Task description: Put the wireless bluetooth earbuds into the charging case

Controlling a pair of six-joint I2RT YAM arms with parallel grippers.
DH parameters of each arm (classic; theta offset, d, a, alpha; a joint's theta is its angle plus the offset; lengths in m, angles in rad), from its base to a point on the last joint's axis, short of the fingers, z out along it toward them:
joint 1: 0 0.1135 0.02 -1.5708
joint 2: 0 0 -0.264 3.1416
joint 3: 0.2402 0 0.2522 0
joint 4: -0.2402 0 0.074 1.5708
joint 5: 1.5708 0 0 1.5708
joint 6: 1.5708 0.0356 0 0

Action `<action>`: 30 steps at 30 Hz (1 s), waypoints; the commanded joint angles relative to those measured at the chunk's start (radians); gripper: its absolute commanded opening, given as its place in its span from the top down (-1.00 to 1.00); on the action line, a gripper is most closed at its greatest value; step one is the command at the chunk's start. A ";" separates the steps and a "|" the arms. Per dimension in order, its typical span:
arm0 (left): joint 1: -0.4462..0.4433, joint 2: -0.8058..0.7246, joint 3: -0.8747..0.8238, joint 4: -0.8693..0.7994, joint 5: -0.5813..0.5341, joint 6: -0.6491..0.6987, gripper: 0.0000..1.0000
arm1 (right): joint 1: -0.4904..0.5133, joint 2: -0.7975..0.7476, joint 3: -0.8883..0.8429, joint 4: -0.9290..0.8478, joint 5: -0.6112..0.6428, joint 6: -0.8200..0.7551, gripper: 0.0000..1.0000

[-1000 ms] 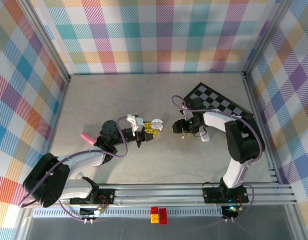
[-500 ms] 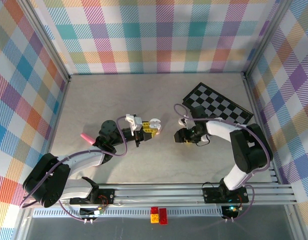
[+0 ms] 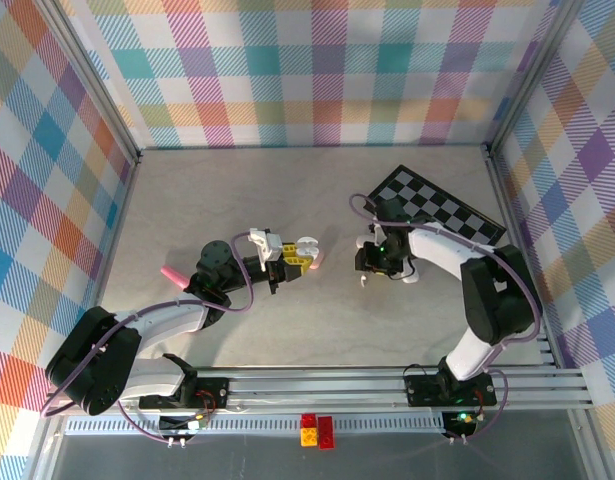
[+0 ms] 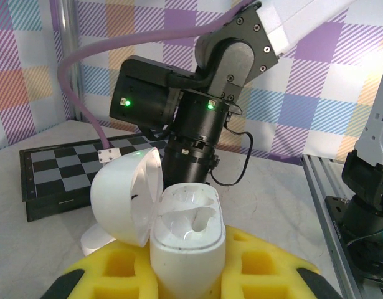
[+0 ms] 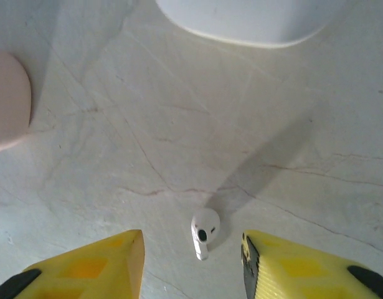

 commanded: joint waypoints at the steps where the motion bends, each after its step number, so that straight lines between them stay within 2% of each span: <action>1: 0.016 -0.007 -0.006 0.027 0.016 0.017 0.96 | 0.001 0.052 0.055 -0.112 0.000 0.034 0.09; 6: 0.021 -0.002 -0.006 0.016 0.022 0.036 0.95 | 0.004 0.114 0.099 -0.153 -0.025 0.009 0.13; 9: 0.021 0.006 -0.006 0.016 0.023 0.036 0.96 | 0.006 0.137 0.116 -0.158 -0.034 0.002 0.27; 18: 0.024 -0.023 -0.006 -0.045 0.027 0.047 0.95 | 0.012 0.183 0.141 -0.163 -0.045 -0.006 0.49; 24: 0.024 -0.042 -0.004 -0.076 0.028 0.062 0.95 | 0.013 0.209 0.145 -0.161 -0.053 -0.006 0.51; 27: 0.024 -0.043 -0.004 -0.075 0.028 0.063 0.96 | 0.013 0.211 0.145 -0.164 -0.047 -0.012 0.65; 30: 0.024 -0.039 -0.007 -0.071 0.026 0.063 0.96 | 0.013 0.197 0.136 -0.158 -0.035 -0.009 0.65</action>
